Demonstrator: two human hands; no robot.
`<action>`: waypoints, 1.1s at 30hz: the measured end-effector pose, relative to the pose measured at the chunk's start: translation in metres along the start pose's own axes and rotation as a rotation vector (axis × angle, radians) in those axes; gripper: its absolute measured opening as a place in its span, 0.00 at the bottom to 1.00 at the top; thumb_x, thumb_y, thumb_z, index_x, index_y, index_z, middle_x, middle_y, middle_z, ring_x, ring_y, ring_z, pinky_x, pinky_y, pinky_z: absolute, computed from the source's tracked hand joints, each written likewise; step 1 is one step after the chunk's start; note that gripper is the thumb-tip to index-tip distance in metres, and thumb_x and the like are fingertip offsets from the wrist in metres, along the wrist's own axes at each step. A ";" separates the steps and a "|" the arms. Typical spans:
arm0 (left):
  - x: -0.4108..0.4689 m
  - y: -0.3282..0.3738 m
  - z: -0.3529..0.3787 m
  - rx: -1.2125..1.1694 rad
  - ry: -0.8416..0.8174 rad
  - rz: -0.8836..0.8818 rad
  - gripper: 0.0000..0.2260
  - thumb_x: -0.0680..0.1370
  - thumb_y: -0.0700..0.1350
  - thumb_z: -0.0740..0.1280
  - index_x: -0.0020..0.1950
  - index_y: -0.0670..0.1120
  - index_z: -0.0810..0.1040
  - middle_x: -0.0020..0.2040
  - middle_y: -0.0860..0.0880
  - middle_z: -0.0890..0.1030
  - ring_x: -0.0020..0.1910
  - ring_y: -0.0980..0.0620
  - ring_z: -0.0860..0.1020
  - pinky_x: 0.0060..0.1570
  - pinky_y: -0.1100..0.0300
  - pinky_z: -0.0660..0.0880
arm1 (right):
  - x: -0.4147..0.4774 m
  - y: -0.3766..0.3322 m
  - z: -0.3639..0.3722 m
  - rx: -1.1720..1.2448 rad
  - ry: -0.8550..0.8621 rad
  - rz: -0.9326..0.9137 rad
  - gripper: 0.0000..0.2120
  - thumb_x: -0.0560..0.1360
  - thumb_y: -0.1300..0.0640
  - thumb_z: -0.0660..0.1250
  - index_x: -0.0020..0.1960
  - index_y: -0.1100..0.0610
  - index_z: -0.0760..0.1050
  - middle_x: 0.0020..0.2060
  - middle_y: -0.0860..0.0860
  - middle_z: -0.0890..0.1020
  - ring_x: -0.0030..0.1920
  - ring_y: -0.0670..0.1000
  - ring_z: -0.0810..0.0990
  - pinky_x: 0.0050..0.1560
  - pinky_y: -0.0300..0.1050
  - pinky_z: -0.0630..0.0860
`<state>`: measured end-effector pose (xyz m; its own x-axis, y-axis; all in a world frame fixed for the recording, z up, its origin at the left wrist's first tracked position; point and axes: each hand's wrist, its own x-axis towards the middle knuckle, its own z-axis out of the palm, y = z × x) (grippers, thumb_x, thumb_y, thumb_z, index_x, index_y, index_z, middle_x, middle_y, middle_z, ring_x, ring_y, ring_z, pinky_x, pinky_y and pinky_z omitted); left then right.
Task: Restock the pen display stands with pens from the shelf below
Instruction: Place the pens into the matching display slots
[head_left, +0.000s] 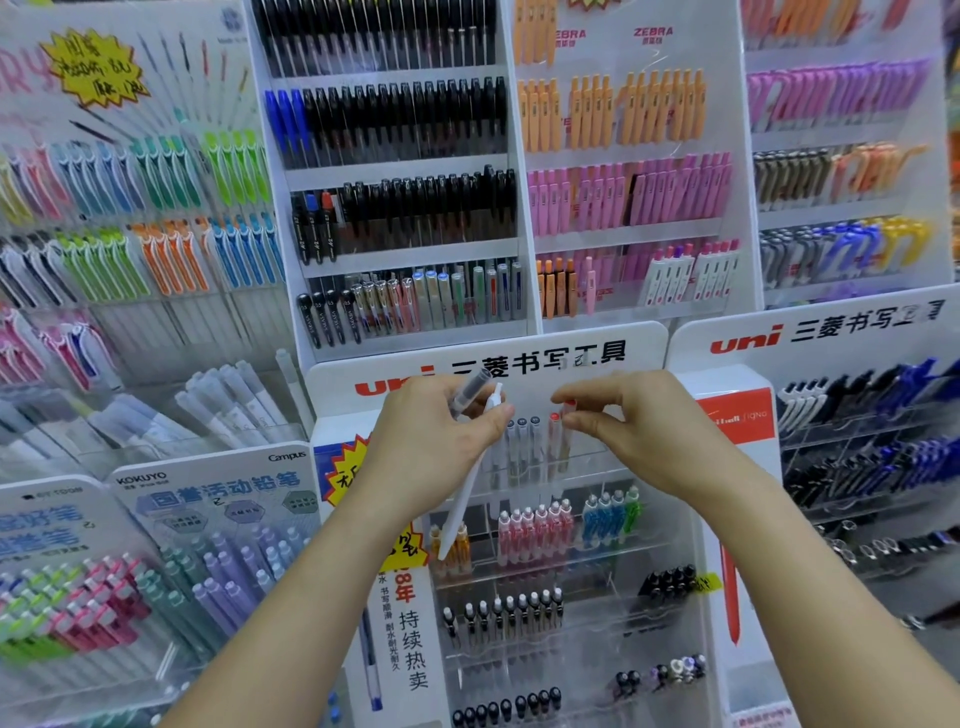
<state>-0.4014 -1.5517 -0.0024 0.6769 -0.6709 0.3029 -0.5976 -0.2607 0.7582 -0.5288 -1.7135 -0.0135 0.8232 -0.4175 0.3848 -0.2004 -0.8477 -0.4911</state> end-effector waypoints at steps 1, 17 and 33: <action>0.000 -0.001 0.000 0.002 -0.001 0.002 0.09 0.75 0.51 0.70 0.47 0.46 0.83 0.42 0.46 0.82 0.41 0.48 0.77 0.44 0.50 0.76 | 0.000 -0.002 0.000 -0.024 -0.005 -0.003 0.13 0.76 0.52 0.70 0.60 0.50 0.81 0.50 0.46 0.85 0.53 0.45 0.81 0.59 0.45 0.75; 0.011 0.019 0.003 0.027 -0.039 0.124 0.08 0.75 0.51 0.71 0.45 0.47 0.82 0.40 0.49 0.82 0.39 0.49 0.77 0.43 0.47 0.77 | 0.002 -0.002 -0.003 -0.035 -0.044 0.042 0.10 0.73 0.53 0.73 0.55 0.50 0.83 0.45 0.46 0.85 0.45 0.42 0.80 0.53 0.41 0.76; 0.009 0.015 -0.002 -0.088 -0.034 0.000 0.03 0.74 0.48 0.73 0.45 0.55 0.81 0.40 0.56 0.83 0.42 0.59 0.81 0.51 0.53 0.79 | 0.001 -0.002 -0.004 -0.269 -0.113 0.009 0.11 0.78 0.51 0.68 0.60 0.47 0.78 0.50 0.45 0.83 0.53 0.48 0.79 0.58 0.48 0.73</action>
<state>-0.4032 -1.5604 0.0126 0.6610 -0.6944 0.2843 -0.5567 -0.1999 0.8063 -0.5298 -1.7136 -0.0086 0.8719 -0.3988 0.2841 -0.3289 -0.9069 -0.2634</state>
